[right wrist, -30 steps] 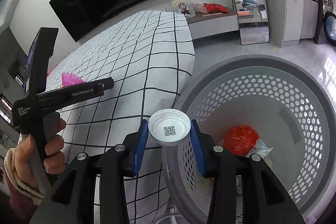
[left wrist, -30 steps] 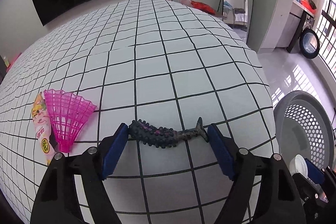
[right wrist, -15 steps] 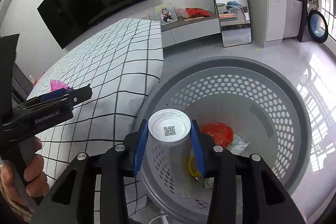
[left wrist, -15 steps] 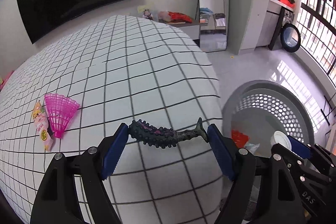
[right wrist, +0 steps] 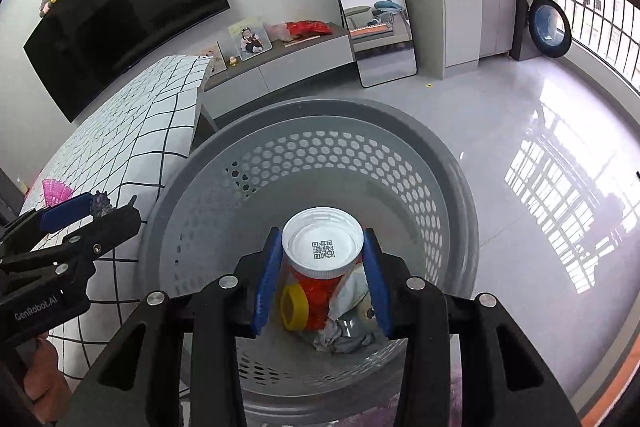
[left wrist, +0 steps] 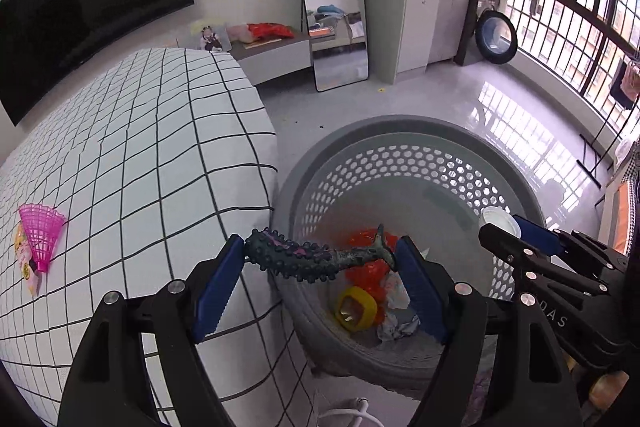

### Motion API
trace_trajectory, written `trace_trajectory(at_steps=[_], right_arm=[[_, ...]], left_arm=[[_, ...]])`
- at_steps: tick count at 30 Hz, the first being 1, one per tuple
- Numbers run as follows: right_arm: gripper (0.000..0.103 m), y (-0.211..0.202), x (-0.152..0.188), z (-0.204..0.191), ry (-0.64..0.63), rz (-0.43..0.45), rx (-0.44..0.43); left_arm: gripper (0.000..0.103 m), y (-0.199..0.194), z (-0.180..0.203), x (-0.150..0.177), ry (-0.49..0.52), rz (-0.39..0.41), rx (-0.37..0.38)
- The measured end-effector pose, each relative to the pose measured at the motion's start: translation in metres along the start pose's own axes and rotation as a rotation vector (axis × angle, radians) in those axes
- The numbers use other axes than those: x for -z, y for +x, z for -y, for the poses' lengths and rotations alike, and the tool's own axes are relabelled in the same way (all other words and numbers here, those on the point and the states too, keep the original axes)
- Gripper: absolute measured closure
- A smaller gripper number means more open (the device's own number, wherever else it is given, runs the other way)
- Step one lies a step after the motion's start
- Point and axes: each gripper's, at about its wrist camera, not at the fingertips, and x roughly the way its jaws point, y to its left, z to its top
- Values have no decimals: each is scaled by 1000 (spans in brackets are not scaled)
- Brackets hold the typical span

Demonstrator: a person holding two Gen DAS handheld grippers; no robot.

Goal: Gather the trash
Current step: 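Carry the black toy and white lid over the grey basket with both tools, then open both tools to drop the toy and lid into the basket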

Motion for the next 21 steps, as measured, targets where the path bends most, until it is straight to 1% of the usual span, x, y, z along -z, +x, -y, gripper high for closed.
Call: trace_trajectory(at_steps=[8, 12, 21], right_arm=[[64, 12, 2, 11, 14, -27, -11], [64, 14, 3, 11, 13, -35, -5], [64, 13, 3, 10, 10, -22, 7]], left_arm=[[28, 19, 12, 0, 23, -31, 11], [28, 22, 15, 1, 23, -35, 13], [27, 26, 15, 1, 29, -43, 13]])
